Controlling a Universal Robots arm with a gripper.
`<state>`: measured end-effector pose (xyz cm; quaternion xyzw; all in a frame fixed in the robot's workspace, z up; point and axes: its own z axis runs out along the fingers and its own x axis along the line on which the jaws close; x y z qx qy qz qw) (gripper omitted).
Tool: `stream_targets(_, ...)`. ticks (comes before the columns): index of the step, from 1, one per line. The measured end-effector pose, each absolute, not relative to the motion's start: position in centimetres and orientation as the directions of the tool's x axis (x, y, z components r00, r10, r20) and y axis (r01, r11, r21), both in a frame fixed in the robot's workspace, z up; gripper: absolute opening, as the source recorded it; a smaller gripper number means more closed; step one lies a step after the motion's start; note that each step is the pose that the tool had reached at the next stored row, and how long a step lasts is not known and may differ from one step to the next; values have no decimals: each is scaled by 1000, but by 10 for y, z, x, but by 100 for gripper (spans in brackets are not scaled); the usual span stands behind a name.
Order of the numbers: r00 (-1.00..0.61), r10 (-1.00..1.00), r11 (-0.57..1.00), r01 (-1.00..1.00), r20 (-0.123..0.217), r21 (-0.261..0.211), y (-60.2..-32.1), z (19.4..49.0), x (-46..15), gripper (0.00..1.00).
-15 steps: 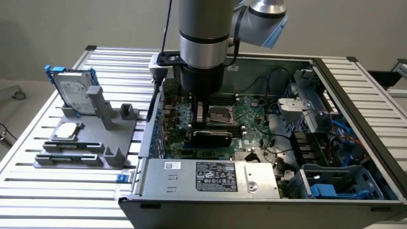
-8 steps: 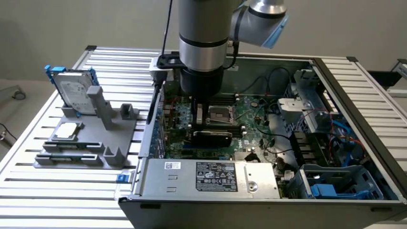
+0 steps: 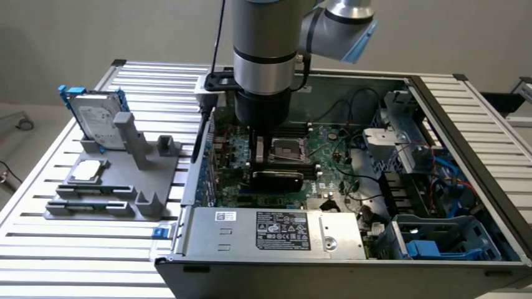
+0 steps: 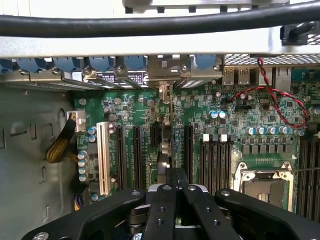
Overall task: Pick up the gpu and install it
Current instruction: 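Press down on the gpu until it lock into place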
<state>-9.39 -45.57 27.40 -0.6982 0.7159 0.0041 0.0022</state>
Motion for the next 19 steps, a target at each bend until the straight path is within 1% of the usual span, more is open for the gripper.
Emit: stream_targets(19, -25, -1000, 25, -1000, -13, 3, -453, 267, -94, 11)
